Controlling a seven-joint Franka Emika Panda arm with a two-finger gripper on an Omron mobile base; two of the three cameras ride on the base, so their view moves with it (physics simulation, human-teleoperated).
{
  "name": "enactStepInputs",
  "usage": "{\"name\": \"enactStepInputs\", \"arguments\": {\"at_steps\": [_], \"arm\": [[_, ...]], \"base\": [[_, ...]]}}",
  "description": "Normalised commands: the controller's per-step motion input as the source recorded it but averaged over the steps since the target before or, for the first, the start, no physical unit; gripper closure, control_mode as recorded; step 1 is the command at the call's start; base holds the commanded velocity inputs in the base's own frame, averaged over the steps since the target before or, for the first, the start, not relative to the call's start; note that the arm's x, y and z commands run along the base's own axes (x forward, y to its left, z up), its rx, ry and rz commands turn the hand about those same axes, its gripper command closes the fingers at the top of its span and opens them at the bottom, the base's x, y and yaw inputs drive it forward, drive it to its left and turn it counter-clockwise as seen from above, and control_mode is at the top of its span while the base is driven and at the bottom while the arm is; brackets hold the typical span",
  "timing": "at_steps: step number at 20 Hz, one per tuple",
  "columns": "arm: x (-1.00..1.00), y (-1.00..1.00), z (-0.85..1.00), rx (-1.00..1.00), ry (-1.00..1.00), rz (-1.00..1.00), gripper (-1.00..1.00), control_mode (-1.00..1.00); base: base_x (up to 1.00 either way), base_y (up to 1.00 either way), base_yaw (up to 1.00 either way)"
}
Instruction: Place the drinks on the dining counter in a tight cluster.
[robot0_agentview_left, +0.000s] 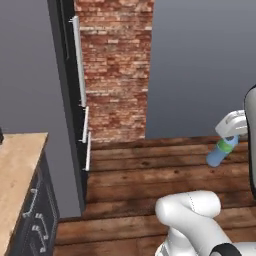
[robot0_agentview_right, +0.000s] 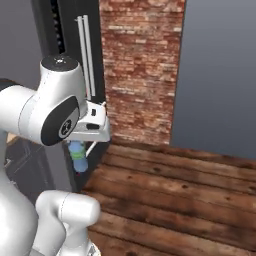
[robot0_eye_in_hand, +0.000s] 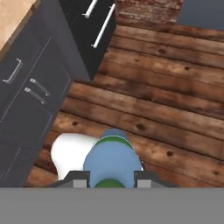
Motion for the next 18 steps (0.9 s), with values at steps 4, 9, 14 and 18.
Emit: {"name": "enactStepInputs", "arguments": {"at_steps": [4,9,14,18], "arm": [[0.00,0.00,0.00,0.00,0.00,0.00,1.00,1.00],[0.00,0.00,0.00,0.00,0.00,0.00,1.00,1.00],[0.00,0.00,0.00,0.00,0.00,0.00,1.00,1.00],[0.00,0.00,0.00,0.00,0.00,0.00,1.00,1.00]], "base": [[0.02,-0.01,-0.89],[0.07,0.00,-0.85],[0.21,0.03,-0.82],[0.38,0.15,-0.78]]}}
